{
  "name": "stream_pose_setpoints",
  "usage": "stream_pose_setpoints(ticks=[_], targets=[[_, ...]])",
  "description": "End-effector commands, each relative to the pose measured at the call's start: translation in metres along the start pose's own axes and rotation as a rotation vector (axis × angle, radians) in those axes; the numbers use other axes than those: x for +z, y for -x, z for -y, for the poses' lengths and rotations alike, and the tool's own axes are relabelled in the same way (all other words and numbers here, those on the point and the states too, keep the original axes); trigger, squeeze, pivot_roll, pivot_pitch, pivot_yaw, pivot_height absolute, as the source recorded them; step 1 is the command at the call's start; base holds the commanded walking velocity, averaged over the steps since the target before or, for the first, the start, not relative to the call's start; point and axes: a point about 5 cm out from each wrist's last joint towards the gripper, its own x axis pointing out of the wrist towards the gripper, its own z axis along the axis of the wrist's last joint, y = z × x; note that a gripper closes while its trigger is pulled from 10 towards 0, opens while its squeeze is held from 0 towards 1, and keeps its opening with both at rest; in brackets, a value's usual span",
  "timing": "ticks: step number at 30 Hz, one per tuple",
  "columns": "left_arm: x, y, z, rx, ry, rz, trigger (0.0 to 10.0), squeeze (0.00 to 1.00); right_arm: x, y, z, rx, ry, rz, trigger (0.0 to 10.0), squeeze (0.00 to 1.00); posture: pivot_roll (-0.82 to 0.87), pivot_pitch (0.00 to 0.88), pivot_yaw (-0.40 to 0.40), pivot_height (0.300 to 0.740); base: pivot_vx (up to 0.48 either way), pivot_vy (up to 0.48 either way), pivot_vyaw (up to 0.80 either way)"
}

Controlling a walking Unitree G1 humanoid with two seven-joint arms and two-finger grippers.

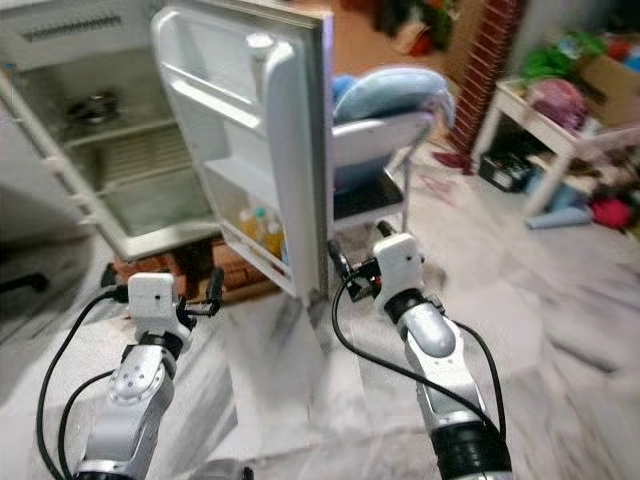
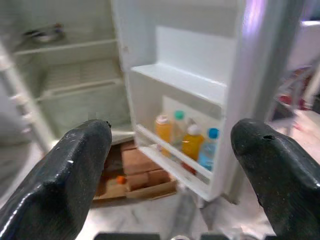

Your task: Restocking fridge

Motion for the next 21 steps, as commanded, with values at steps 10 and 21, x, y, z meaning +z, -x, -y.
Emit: stream_pose_setpoints(ticks=[10,21], targets=[[-0.0032,0.0011,-0.0061,0.010,-0.002,-0.024,10.0,0.00,0.0015,-0.0030,-0.0097,0.052,-0.006,0.007,10.0,0.00,0.04,0.039,0.040,0.740,0.134,0.000,0.35],[-0.0025,0.0002,-0.0077,0.006,-0.019,-0.018,10.0,0.00,0.0009,-0.0027,-0.0066,0.043,-0.003,0.007,10.0,0.00,0.04,0.036,0.039,0.740,0.157,-0.046,0.00]])
